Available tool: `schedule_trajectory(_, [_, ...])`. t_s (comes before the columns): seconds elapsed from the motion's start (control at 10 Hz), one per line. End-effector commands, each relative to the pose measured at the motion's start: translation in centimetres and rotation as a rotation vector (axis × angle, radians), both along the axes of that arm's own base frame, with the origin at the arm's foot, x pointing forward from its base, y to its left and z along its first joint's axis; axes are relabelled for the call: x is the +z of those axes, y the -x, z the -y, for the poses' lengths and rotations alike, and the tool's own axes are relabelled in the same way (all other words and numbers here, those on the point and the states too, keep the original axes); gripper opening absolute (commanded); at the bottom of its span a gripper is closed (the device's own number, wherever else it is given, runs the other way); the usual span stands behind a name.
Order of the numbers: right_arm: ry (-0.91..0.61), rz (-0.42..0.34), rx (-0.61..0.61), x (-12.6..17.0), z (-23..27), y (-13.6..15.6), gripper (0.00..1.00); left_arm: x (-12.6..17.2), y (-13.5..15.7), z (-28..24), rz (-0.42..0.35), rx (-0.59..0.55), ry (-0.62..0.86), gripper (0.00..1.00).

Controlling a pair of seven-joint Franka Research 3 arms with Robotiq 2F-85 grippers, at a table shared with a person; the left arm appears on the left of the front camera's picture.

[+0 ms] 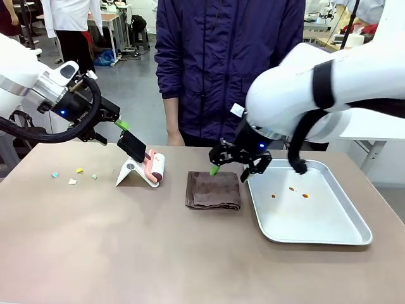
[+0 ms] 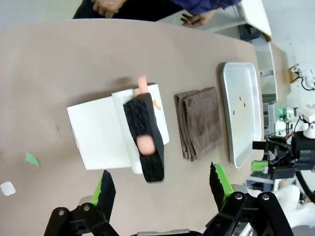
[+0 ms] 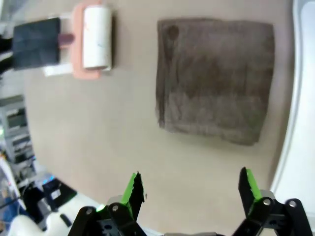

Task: Clean the surface of the table.
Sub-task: Hold the Lint Roller with your left hand and the towel with your right hand.

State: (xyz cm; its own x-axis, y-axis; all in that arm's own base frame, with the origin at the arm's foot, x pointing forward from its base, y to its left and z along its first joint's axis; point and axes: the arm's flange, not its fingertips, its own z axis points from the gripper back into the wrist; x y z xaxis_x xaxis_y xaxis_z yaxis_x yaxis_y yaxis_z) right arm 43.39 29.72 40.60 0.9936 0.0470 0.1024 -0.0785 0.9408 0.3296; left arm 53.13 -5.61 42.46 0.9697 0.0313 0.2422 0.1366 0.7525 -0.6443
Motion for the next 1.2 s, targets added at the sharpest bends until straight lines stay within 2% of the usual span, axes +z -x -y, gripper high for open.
schedule_trajectory(0.0, [0.119, -0.034, -0.099, -0.7, -3.8, -2.9, 1.00, -0.4, -1.9, 0.1, -0.061, 0.018, 0.032, 1.00])
schedule_trajectory(0.3, [0.213, -0.062, -0.157, -2.9, -5.2, -5.0, 1.00, -1.8, -3.0, 0.7, -0.107, 0.015, 0.044, 1.00])
schedule_trajectory(0.6, [0.286, -0.086, -0.140, -5.9, -4.9, -6.7, 1.00, -3.1, -3.6, 1.2, -0.138, 0.000, 0.052, 1.00])
schedule_trajectory(1.1, [0.310, -0.047, -0.186, -9.0, -3.7, -8.2, 1.00, -3.5, -3.7, 1.0, -0.139, -0.013, 0.044, 1.00])
